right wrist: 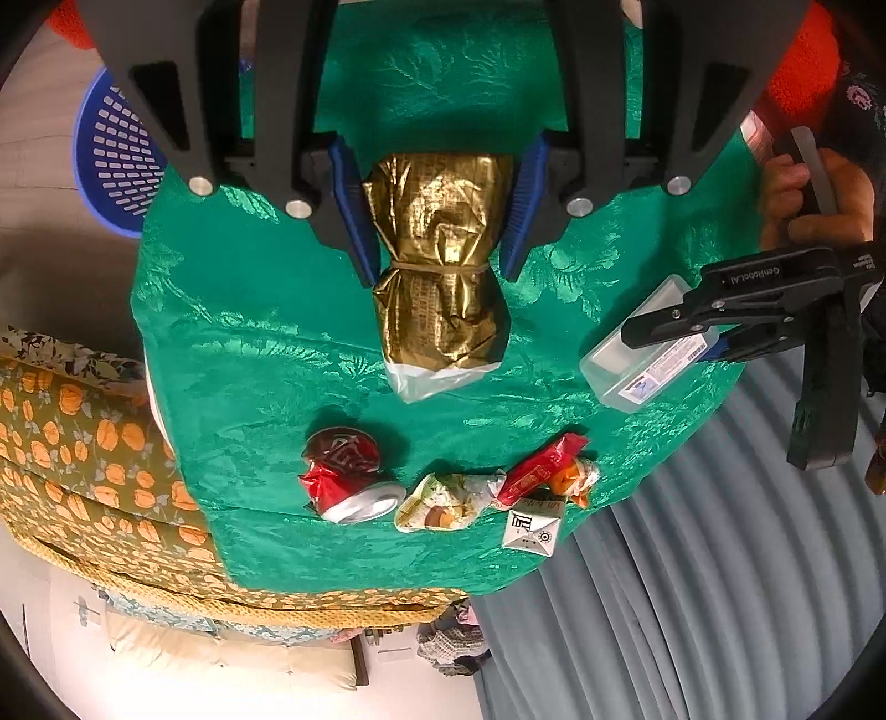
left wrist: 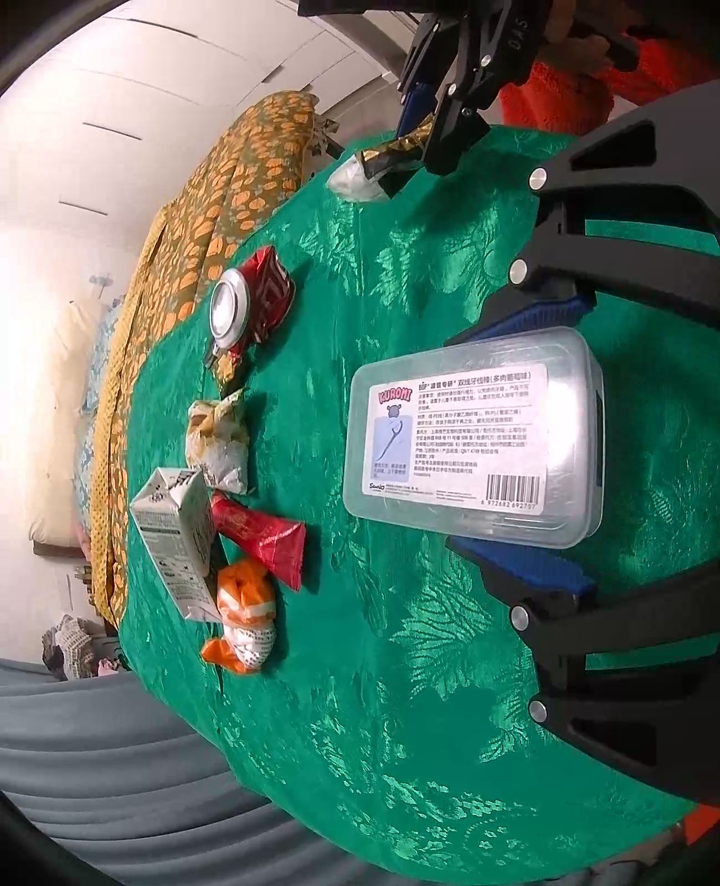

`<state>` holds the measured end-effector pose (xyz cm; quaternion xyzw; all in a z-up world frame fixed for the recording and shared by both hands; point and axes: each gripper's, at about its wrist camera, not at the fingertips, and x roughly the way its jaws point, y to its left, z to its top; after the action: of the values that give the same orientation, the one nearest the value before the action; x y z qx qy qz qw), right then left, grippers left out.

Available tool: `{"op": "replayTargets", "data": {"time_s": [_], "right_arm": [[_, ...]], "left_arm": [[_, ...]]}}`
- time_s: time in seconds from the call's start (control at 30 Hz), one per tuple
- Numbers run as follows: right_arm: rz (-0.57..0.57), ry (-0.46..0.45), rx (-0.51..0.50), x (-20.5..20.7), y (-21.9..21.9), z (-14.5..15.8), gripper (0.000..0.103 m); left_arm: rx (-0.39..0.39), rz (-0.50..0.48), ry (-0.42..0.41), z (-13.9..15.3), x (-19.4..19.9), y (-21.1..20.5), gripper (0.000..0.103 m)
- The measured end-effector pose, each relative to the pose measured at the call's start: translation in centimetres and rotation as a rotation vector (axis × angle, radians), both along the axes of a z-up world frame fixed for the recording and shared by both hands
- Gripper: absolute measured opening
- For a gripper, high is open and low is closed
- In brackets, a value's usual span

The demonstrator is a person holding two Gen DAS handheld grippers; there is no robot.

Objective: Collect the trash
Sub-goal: 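Carry the plastic box and gold wrapper over the blue wastebasket with both tools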

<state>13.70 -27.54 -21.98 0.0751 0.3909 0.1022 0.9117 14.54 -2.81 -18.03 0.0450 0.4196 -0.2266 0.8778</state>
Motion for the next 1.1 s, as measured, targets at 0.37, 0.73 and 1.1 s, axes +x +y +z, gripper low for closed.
{"op": "replayTargets", "data": {"time_s": [0.37,0.73,1.1], "right_arm": [[-0.037,-0.025,0.048,-0.9,-3.7,1.9,0.045],[-0.205,0.032,-0.126,-2.6,-16.2,4.0,0.045],[-0.426,0.149,-0.016,-4.5,-26.9,-2.8,0.045]], "left_arm": [[-0.041,-0.074,0.014,1.2,-1.4,-3.5,0.063],[-0.105,-0.277,0.050,3.1,-3.9,-15.4,0.063],[-0.069,-0.415,0.134,0.3,-5.3,-29.4,0.063]]}}
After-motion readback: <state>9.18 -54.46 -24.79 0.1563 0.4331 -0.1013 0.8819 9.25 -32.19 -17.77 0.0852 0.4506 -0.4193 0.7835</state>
